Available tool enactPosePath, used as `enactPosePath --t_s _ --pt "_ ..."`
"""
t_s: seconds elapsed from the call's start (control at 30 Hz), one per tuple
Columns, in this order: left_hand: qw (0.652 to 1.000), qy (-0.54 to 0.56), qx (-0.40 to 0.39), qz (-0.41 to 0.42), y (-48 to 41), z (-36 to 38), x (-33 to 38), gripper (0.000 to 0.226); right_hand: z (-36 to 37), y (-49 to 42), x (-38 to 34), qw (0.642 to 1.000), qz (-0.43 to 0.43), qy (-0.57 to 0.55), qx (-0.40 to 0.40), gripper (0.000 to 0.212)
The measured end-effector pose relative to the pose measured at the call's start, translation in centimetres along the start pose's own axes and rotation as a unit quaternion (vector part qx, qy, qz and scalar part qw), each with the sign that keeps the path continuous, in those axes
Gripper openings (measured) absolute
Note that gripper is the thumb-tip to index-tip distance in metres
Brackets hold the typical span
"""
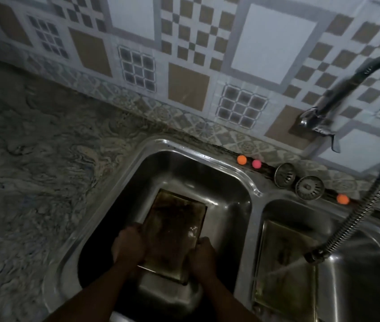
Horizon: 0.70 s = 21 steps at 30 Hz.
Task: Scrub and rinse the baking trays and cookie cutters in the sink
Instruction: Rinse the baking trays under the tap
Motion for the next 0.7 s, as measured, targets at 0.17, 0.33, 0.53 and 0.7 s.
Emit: enactPosePath --t_s 0.17,0.33,0.53,0.7 --pt "0.994 0.107 0.017 -0.007 1.4 -2.0 1.1 0.029 -4.1 3.2 -4.6 0.992 -0.1 -0.041 0.065 0.011" --pt "0.958 0.244 0.059 0.138 5.9 -4.6 7.8 0.017 -11.0 7.5 -4.0 0.966 -0.156 -0.133 0.156 0.015" --pt "0.929 0.288 -0.068 0.223 12.6 -0.1 16.8 0.036 -20.5 12.4 3.1 0.933 -0.114 -0.192 0.281 0.02" --pt "0.924 0.277 -0.15 0.216 16.3 3.5 19.8 0.057 -23.3 15.0 3.2 0.949 -0.151 -0.175 0.216 0.039"
Point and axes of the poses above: each hand's wrist, its own y-axis away from the middle knuckle, its own z-axis out of the palm, x = y × z, the point moved 9 cm from there along -y, towards the middle knuckle, and after that the axes turned 3 degrees about -x, right-handed, at the moved point
